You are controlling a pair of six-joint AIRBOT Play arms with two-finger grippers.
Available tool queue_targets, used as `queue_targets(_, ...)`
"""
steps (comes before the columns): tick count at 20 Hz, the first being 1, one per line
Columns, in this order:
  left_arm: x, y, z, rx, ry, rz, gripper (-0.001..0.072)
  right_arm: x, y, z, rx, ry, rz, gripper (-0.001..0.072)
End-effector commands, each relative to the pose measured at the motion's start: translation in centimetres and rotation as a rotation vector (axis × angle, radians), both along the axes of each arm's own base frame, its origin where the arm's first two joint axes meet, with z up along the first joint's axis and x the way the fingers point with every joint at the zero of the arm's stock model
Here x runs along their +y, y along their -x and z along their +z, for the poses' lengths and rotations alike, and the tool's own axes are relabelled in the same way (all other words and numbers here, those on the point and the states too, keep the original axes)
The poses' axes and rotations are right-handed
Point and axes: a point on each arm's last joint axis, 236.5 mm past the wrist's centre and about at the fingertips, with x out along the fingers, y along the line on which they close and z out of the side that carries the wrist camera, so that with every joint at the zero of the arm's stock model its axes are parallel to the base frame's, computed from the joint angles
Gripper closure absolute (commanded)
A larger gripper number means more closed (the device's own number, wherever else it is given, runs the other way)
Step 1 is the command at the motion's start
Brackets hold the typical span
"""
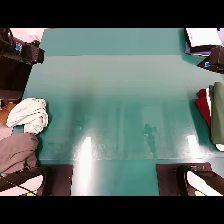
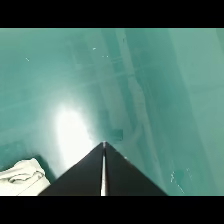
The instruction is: Fold the shirts.
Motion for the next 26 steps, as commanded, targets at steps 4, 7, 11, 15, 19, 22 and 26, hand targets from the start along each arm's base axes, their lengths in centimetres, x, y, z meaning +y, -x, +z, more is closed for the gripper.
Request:
queue_targets(4, 0.0, 0.0, 0.0, 0.000, 0.000, 0.001, 0.0677, 0.1, 0.1, 0.0, 0.002, 0.000, 0.003, 0.0694)
queue_targets(7, 0.0, 0.0, 0.0, 0.000, 0.000, 0.001, 0.0677, 0.1, 0.1, 0.0, 0.001, 0.000, 0.002, 0.0695)
queue_targets(11, 0.0, 0.0, 0.0, 0.000, 0.001, 0.001, 0.0677, 0.1, 0.1, 0.0, 0.001, 0.000, 0.003, 0.0695)
queue_targets(15, 0.0, -0.6, 0.4, -0.030, 0.004, 0.005, 0.0676, 0.0, 0.1, 0.0, 0.001, 0.001, 0.003, 0.0695)
queue_targets(19, 7.3, 3.1, -6.1, 0.233, -0.230, 0.234, 0.0145, 0.0, 0.1, 0.0, -0.008, 0.019, 0.026, 0.0695)
queue_targets(22, 11.1, 5.3, -12.9, 0.388, -0.394, 0.320, 0.0144, 0.1, 0.2, -0.1, -0.008, 0.028, 0.038, 0.0695)
queue_targets(26, 12.0, 8.2, -22.1, 0.513, -0.455, 0.307, 0.0144, 0.0, 0.2, -0.1, -0.008, 0.033, 0.044, 0.0695)
